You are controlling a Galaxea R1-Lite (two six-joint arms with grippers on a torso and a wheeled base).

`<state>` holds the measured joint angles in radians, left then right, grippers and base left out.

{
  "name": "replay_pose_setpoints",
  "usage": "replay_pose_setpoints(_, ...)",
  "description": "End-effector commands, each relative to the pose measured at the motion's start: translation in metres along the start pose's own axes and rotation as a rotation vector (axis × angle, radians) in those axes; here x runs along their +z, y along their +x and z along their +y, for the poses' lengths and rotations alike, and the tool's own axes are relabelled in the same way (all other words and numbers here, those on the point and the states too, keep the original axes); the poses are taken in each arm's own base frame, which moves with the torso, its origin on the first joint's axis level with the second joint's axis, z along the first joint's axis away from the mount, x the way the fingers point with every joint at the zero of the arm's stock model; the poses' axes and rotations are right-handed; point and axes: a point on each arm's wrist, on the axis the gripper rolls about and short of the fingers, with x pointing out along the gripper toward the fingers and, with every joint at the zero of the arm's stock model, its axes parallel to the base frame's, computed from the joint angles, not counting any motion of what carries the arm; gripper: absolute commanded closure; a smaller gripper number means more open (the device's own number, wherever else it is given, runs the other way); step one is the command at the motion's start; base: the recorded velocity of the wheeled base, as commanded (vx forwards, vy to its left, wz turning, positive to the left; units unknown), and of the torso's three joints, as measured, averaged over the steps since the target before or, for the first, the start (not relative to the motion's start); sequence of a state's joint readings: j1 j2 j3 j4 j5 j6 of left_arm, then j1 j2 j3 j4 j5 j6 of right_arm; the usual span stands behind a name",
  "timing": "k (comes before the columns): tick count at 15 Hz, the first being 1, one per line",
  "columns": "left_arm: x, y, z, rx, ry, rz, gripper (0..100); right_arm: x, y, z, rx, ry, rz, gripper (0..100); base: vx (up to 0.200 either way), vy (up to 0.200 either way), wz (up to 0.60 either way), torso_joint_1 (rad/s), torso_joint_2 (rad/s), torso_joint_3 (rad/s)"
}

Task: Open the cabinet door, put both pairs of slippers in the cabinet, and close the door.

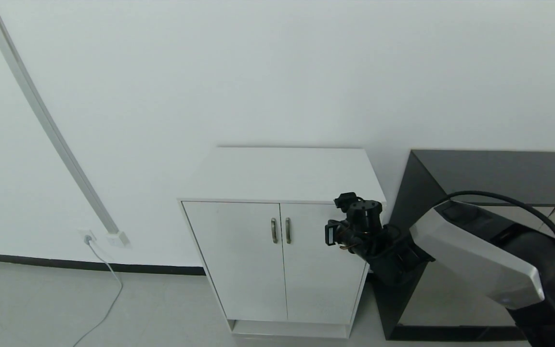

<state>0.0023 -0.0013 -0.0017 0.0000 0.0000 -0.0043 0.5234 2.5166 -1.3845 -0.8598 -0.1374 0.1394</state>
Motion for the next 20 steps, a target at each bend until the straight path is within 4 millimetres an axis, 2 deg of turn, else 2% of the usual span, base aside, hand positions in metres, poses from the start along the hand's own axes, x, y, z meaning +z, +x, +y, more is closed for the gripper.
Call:
replay_pose_setpoints(1, 0.0, 0.0, 0.0, 0.001, 0.0, 0.001, 100, 0.033, -0.044, 0.0, 0.014, 0.005, -0.042, 100, 0.0, 0.0, 0.0, 0.0, 0.0, 0.0)
replay_pose_setpoints(2, 0.0, 0.0, 0.0, 0.001, 0.0, 0.001, 100, 0.035, -0.053, -0.001, 0.013, 0.004, -0.042, 100, 0.0, 0.0, 0.0, 0.0, 0.0, 0.0)
replay_pose_setpoints(3, 0.0, 0.0, 0.0, -0.001, 0.0, 0.001, 100, 0.045, -0.075, -0.009, 0.0, 0.008, -0.051, 100, 0.0, 0.0, 0.0, 0.0, 0.0, 0.0)
replay_pose_setpoints(4, 0.0, 0.0, 0.0, -0.001, 0.0, 0.003, 100, 0.051, -0.086, -0.018, -0.022, 0.014, -0.053, 100, 0.0, 0.0, 0.0, 0.0, 0.0, 0.0)
replay_pose_setpoints(7, 0.0, 0.0, 0.0, -0.001, 0.0, 0.003, 100, 0.061, -0.114, -0.063, -0.132, 0.039, -0.051, 100, 0.0, 0.0, 0.0, 0.0, 0.0, 0.0)
replay_pose_setpoints(9, 0.0, 0.0, 0.0, -0.001, 0.0, 0.003, 100, 0.061, -0.146, -0.1, -0.236, 0.065, -0.028, 100, 0.0, 0.0, 0.0, 0.0, 0.0, 0.0)
replay_pose_setpoints(12, 0.0, 0.0, 0.0, -0.001, 0.0, 0.003, 100, 0.056, -0.194, -0.139, -0.37, 0.098, -0.002, 100, 0.0, 0.0, 0.0, 0.0, 0.0, 0.0)
replay_pose_setpoints(13, 0.0, 0.0, 0.0, -0.001, 0.0, 0.003, 100, 0.053, -0.204, -0.144, -0.394, 0.098, 0.008, 100, 0.0, 0.0, 0.0, 0.0, 0.0, 0.0)
replay_pose_setpoints(15, 0.0, 0.0, 0.0, -0.001, 0.0, 0.003, 100, 0.044, -0.242, -0.149, -0.436, 0.091, 0.026, 100, 0.0, 0.0, 0.0, 0.0, 0.0, 0.0)
replay_pose_setpoints(17, 0.0, 0.0, 0.0, -0.001, 0.0, 0.003, 100, 0.036, -0.267, -0.141, -0.435, 0.086, 0.01, 100, 0.0, 0.0, 0.0, 0.0, 0.0, 0.0)
replay_pose_setpoints(20, 0.0, 0.0, 0.0, -0.001, 0.0, 0.003, 100, 0.016, -0.315, -0.126, -0.433, 0.043, 0.028, 100, 0.0, 0.0, 0.0, 0.0, 0.0, 0.0)
